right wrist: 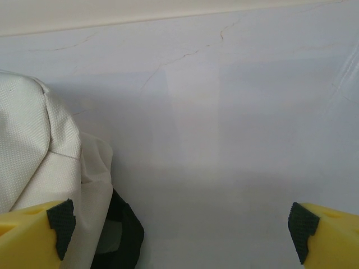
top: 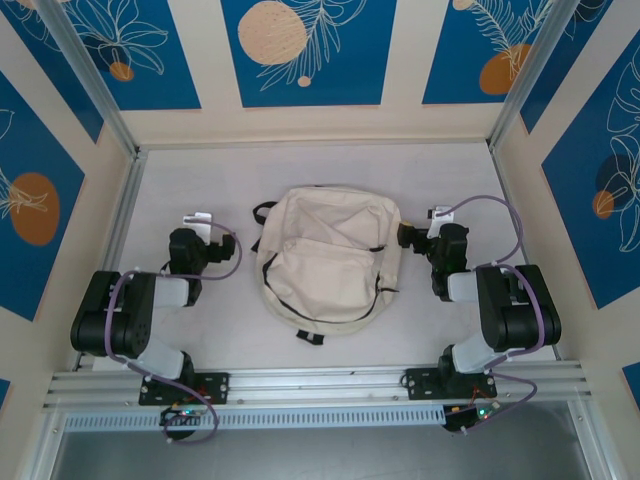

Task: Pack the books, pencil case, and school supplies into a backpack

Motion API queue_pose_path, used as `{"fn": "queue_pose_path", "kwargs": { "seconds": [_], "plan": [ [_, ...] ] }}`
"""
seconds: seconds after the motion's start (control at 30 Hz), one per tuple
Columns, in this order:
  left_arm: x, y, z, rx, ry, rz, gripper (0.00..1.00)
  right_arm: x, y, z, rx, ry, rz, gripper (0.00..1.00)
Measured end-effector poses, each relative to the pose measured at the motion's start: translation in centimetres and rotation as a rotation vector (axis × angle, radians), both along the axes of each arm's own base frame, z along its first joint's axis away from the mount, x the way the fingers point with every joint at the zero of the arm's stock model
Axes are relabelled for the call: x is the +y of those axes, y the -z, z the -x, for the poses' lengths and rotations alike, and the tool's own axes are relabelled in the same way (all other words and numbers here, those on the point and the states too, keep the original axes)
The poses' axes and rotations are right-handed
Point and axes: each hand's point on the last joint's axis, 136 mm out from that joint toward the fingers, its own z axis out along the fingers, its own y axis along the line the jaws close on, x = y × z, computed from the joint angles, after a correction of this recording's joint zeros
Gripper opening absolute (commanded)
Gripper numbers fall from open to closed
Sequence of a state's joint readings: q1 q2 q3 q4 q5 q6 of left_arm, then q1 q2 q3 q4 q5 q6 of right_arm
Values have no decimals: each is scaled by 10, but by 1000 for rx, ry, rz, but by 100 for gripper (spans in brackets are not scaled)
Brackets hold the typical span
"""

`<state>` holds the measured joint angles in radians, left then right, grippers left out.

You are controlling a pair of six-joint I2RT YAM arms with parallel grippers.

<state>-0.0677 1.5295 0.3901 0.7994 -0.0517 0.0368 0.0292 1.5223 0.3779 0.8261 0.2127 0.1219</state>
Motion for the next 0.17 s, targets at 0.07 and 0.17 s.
{"fn": "queue_pose_path", "kwargs": {
  "seconds": [0.07, 0.17],
  "plan": [
    [0, -1, -1, -2, 3, 2, 100, 0, 0, 0, 0, 0, 0, 99],
    [-1, -2, -1, -4, 6, 4, 100, 0, 0, 0, 1, 0, 0, 99]
  ]
}}
